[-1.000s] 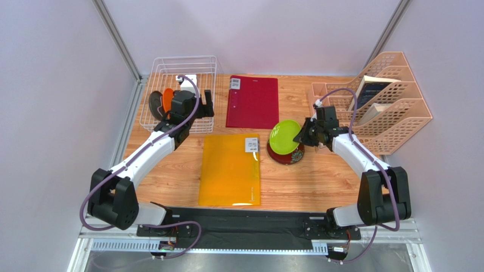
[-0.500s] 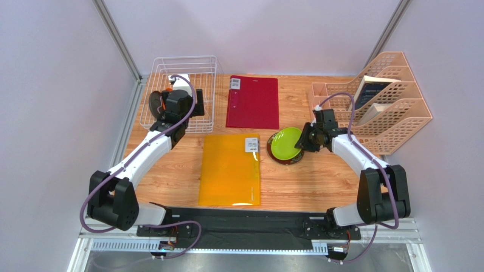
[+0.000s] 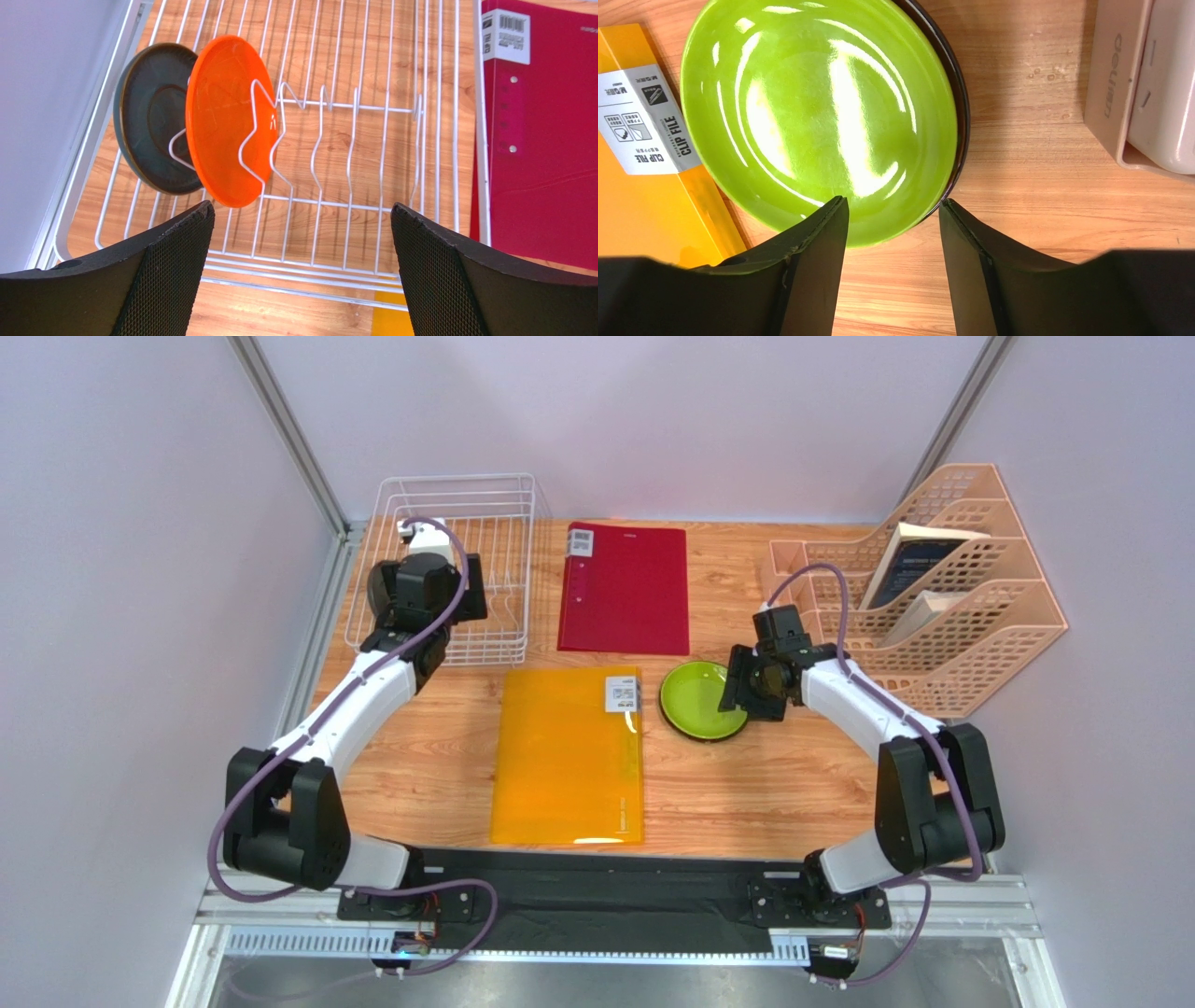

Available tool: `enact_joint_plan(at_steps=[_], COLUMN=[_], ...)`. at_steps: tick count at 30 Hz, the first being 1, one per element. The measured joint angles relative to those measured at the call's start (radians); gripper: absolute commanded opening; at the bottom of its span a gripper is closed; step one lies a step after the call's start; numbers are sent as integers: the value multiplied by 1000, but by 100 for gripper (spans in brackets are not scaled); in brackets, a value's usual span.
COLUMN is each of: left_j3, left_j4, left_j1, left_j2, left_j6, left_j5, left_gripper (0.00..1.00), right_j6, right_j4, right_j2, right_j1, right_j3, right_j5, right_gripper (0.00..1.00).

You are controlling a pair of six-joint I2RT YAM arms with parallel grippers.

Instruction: Unload the plates from the dish rack

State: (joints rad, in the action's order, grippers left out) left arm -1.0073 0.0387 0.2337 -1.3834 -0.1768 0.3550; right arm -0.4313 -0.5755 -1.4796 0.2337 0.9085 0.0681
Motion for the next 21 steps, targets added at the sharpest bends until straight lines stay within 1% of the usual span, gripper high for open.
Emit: enact_joint_plan(at_steps=[3,9,17,21], left_j3=[0,0,-30,-74], left_j4=[2,-3,-41,-59], left_j1=[-14,-51,-127,-161], left_j2=[-18,-40,-127,-195], left_j6=[0,0,1,-2], left_j5=[-10,-23,-6,-3], left_gripper=[100,100,100,100], right_j6=[8,18,18,19], right_j4=[-15,-34,-33,-27], right_j2=[-1,-1,-4,-6], right_j1=[16,42,64,74], right_j3=[23,58,92,105], right_j5=[-55,-161,-166,-162], right_gripper=[61,61,61,61])
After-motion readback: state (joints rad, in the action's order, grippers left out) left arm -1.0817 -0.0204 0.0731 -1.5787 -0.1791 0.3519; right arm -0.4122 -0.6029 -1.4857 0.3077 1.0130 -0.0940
